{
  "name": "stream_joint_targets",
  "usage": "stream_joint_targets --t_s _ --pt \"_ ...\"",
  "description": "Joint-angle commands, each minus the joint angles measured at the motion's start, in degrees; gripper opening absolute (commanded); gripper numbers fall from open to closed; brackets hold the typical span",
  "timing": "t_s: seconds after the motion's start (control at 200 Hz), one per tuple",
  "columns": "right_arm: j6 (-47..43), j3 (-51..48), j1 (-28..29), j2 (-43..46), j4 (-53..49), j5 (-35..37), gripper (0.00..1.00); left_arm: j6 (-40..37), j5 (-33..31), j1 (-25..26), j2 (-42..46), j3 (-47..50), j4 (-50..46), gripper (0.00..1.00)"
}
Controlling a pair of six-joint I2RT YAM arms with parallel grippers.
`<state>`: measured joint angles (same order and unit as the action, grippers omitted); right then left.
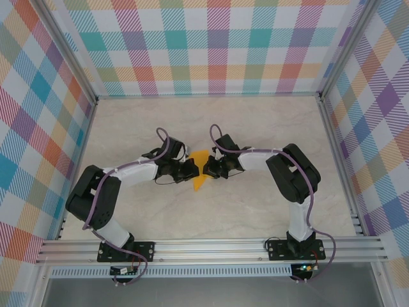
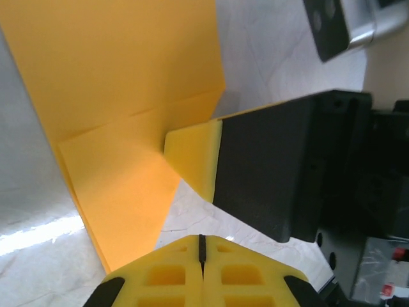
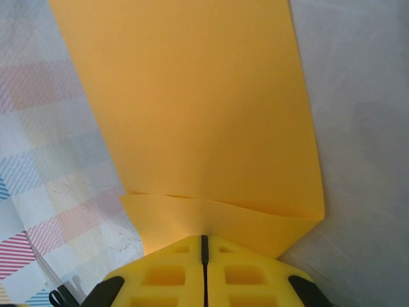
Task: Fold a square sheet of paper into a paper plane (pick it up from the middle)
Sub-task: Third fold the triangle at the center of the table.
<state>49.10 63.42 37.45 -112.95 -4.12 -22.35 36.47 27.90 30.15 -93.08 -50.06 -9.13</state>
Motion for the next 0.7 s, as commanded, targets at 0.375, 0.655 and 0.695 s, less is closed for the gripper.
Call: stream_joint_targets --t_s 0.375,0.655,0.695 --pt "1.08 -0.4 0.06 -2.28 -2.74 2.22 0.04 1.08 0.66 1.05 -6.54 1.47 -0.03 0.01" --pt "0.86 -0.2 0.08 -2.45 -3.33 2.22 0.04 0.5 0.11 1.05 -7.12 1.76 -1.2 0.01" --pt "0.82 -0.14 0.08 -2.45 -3.42 2.22 0.04 0.23 -0.69 1.05 -7.19 1.9 -1.97 0.01"
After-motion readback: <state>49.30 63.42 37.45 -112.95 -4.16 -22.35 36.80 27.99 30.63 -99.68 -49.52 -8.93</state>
